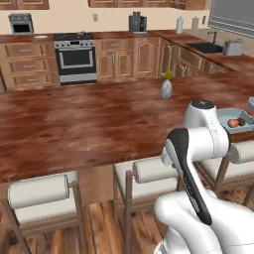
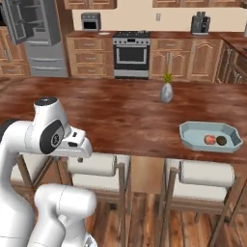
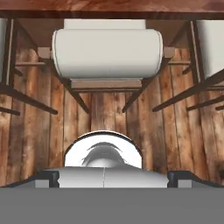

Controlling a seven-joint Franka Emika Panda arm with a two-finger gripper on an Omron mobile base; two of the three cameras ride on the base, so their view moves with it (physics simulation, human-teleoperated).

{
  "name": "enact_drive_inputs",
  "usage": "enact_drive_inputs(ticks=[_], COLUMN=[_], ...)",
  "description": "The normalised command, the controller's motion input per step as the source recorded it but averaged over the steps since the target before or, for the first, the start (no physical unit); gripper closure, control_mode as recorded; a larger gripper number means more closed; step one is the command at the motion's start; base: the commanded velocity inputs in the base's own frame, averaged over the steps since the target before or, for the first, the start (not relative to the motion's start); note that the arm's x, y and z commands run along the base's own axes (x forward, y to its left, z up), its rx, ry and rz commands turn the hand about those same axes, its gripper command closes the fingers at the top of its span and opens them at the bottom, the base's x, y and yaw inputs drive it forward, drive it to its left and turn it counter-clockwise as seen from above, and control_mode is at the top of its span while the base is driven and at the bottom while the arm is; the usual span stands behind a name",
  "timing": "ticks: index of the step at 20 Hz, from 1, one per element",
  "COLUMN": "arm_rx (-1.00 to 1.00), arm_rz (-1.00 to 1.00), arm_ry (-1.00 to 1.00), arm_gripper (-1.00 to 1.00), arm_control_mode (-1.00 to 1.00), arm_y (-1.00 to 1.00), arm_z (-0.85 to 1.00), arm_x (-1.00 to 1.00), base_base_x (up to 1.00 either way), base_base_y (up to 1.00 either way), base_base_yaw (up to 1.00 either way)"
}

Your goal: Place the cold items (kiwi and peach) from the fridge in one tupperware on the dining counter. Place the warm items (hot dog and kebab skewer) in the stove area in another tupperware.

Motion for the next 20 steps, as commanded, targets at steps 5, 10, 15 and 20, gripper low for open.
enact_drive_inputs(ticks=[5, 10, 15, 20], arm_rx=[0.00, 0.00, 0.00, 0.00], arm_rz=[0.00, 0.00, 0.00, 0.00], arm_ry=[0.00, 0.00, 0.00, 0.00], arm_gripper=[-1.00, -1.00, -1.00, -1.00], arm_control_mode=[1.00, 1.00, 1.00, 1.00], arm_y=[0.00, 0.00, 0.00, 0.00], arm_z=[0.00, 0.00, 0.00, 0.00], arm_x=[0.00, 0.00, 0.00, 0.00], base_base_x=[-0.22, -0.19, -0.18, -0.12], base_base_y=[1.00, 1.00, 1.00, 1.00], base_base_yaw=[0.08, 0.07, 0.06, 0.06])
